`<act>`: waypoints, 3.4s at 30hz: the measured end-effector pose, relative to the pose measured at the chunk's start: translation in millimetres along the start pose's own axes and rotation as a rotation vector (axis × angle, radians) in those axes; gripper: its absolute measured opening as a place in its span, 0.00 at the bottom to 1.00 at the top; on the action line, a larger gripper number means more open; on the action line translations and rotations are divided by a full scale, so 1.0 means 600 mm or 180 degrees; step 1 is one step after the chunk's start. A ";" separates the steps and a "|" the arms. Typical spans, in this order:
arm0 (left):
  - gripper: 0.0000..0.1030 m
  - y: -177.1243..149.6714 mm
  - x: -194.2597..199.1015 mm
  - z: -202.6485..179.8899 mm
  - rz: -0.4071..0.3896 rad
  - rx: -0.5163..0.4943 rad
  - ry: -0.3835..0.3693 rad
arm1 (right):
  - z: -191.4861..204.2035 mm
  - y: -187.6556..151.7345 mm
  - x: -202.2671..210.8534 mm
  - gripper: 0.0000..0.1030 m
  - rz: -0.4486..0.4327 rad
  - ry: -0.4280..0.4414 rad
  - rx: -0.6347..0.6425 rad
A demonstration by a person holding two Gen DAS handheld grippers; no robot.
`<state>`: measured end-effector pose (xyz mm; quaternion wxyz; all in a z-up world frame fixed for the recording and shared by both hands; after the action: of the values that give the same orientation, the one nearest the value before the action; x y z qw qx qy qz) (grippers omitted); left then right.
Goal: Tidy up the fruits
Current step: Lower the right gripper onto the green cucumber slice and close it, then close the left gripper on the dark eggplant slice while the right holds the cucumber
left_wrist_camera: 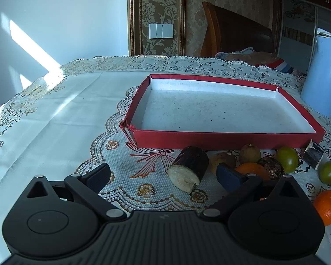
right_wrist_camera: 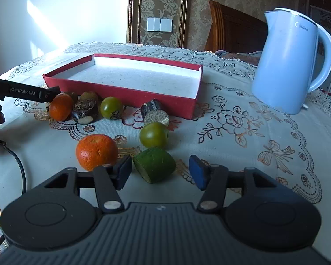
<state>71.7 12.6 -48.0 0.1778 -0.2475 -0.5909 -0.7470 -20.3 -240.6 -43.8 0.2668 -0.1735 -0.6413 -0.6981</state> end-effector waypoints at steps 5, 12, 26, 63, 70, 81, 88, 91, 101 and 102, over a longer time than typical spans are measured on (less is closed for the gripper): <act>1.00 0.000 0.004 0.013 -0.0037 0.0110 -0.0005 | 0.001 0.001 -0.001 0.36 -0.0035 0.0005 -0.0015; 1.00 -0.017 0.056 0.019 -0.0312 0.0090 -0.0229 | -0.011 0.003 -0.001 0.36 -0.0009 0.0114 -0.0183; 1.00 0.011 0.005 0.007 0.0000 -0.0581 0.0044 | -0.020 0.005 0.000 0.35 -0.0022 0.0234 -0.0369; 0.31 0.003 -0.006 -0.028 -0.0015 -0.0704 -0.0199 | -0.023 0.010 0.015 0.34 -0.0213 0.0085 -0.0340; 0.31 0.003 0.011 -0.020 -0.0021 -0.0560 -0.0186 | -0.024 0.014 0.020 0.27 -0.0296 0.0042 -0.0353; 0.31 0.009 0.039 -0.028 -0.0194 -0.0634 -0.0133 | -0.015 0.002 0.014 0.29 -0.0140 0.0006 -0.0201; 0.31 0.005 0.032 -0.019 -0.0179 -0.0601 -0.0245 | -0.004 -0.002 0.010 0.25 -0.0128 -0.0093 -0.0045; 0.31 0.002 0.033 -0.021 -0.0202 -0.0646 -0.0264 | -0.002 -0.002 0.007 0.25 -0.0113 -0.0119 -0.0009; 0.45 -0.004 0.024 -0.026 -0.0147 -0.0643 -0.0316 | -0.009 -0.002 0.006 0.26 -0.0080 -0.0064 -0.0095; 0.45 -0.003 0.024 -0.026 -0.0143 -0.0634 -0.0322 | -0.009 -0.002 0.005 0.26 -0.0075 -0.0062 -0.0100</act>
<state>56.5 -1.5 -44.0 0.1055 -0.2880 -0.5274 -0.7924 -23.1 -246.1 -43.5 0.2496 -0.1769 -0.6349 -0.7095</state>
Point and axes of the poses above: each gripper's, at about its wrist camera, not at the fingertips, and x roughly against the way its jaws point, z to its left, y to its top, the point moved 7 cm from there along -x, roughly the way its jaws point, and after that the axes turned 13 degrees about -x, right-handed, at the moved point
